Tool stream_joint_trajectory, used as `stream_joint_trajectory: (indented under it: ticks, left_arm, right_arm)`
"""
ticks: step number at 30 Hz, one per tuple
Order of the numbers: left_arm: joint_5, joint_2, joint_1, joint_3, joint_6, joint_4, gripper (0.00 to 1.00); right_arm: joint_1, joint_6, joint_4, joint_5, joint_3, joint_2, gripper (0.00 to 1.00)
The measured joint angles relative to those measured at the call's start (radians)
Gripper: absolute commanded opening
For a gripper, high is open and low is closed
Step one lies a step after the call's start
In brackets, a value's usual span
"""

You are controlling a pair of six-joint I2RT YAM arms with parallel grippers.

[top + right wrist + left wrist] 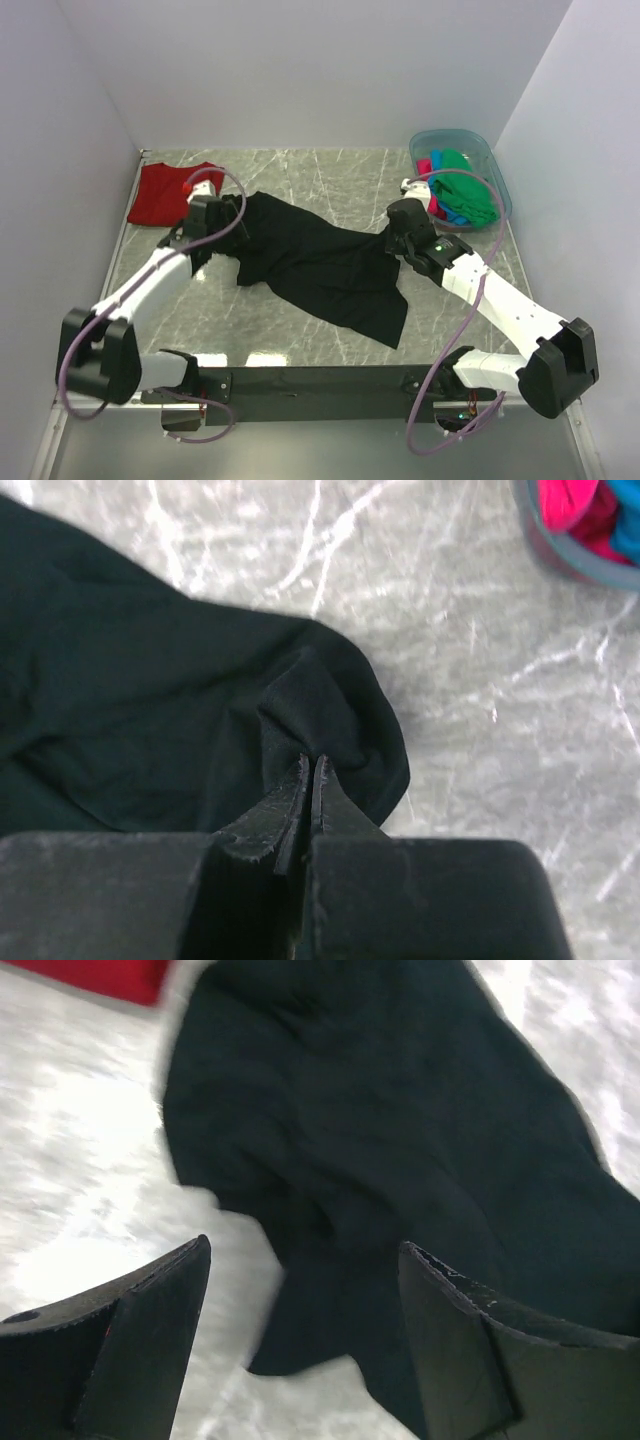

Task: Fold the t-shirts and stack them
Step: Flatten the tshirt out

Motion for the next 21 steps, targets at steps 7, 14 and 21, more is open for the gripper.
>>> stream_joint_trajectory:
  ticks: [7,14,21]
  left_arm:
    - [0.003,-0.149,-0.087,-0.178,-0.069,0.07,0.81]
    - [0.006,-0.155,-0.101,-0.293,-0.125,0.072,0.81]
    - [0.032,-0.092,-0.101,-0.313,-0.142,0.13,0.77]
  right_arm:
    - [-0.023,0.0,0.058,-0.038,0.0,0.0,0.0]
    - [-0.03,0.0,0.069,-0.06,0.0,0.0,0.0]
    - [-0.035,0.0,0.069,-0.077,-0.017,-0.015,0.0]
